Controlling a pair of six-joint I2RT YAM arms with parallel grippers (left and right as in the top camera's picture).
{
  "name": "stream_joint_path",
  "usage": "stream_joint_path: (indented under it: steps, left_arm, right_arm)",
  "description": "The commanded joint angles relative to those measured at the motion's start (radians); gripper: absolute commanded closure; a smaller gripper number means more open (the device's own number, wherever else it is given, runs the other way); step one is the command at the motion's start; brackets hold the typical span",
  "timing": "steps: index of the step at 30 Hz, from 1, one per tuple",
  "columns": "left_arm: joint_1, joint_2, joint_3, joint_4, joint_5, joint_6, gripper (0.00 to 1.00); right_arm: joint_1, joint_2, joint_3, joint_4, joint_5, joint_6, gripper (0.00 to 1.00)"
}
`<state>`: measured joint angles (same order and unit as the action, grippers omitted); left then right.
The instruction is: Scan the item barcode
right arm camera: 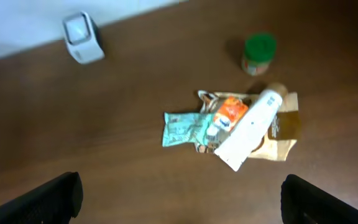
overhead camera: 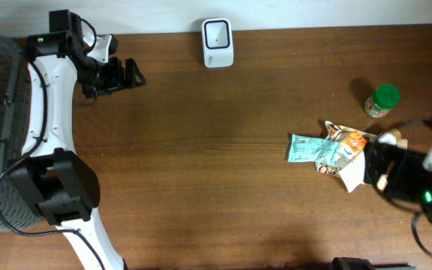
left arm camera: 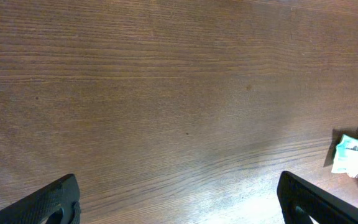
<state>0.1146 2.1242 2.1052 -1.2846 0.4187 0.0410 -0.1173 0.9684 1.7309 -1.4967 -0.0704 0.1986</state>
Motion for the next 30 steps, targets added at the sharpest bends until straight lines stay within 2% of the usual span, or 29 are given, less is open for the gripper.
stream_joint_path:
  steps: [1, 5, 8, 10, 15, 19, 21, 24, 30]
  left_arm:
    - [0.002, -0.007, 0.01, 0.0, 0.004, 0.005, 0.01]
    - [0.002, -0.007, 0.01, 0.0, 0.004, 0.005, 0.01]
    - [0.002, -0.007, 0.01, 0.0, 0.004, 0.005, 0.01]
    - [0.002, -0.007, 0.01, 0.0, 0.004, 0.005, 0.01]
    - [0.002, -0.007, 0.01, 0.0, 0.004, 0.005, 0.01]
    - [0.002, -0.007, 0.01, 0.0, 0.004, 0.005, 0.01]
    - [0.002, -0.007, 0.01, 0.0, 0.004, 0.005, 0.01]
    - [0.002, -0.007, 0.01, 0.0, 0.004, 0.005, 0.01]
    - [0.002, -0.007, 0.01, 0.0, 0.004, 0.005, 0.01]
  right_arm:
    - [-0.008, -0.067, 0.004, -0.028, 0.024, -0.019, 0.02]
    - [-0.007, -0.113, 0.001, -0.045, 0.029, -0.019, 0.02]
    - [0.003, -0.143, -0.092, -0.006, 0.03, -0.019, 0.02]
    - [0.064, -0.227, -0.256, 0.129, 0.034, -0.019, 0.02]
    - [0.22, -0.553, -0.797, 0.637, 0.086, -0.045, 0.02]
    - [0.235, -0.784, -1.16, 0.946, 0.081, -0.086, 0.02]
    - [0.235, -0.837, -1.271, 1.033, 0.074, -0.128, 0.02]
    - [0.235, -0.945, -1.507, 1.255, -0.006, -0.254, 0.02]
    - [0.235, -0.965, -1.718, 1.469, -0.006, -0.251, 0.02]
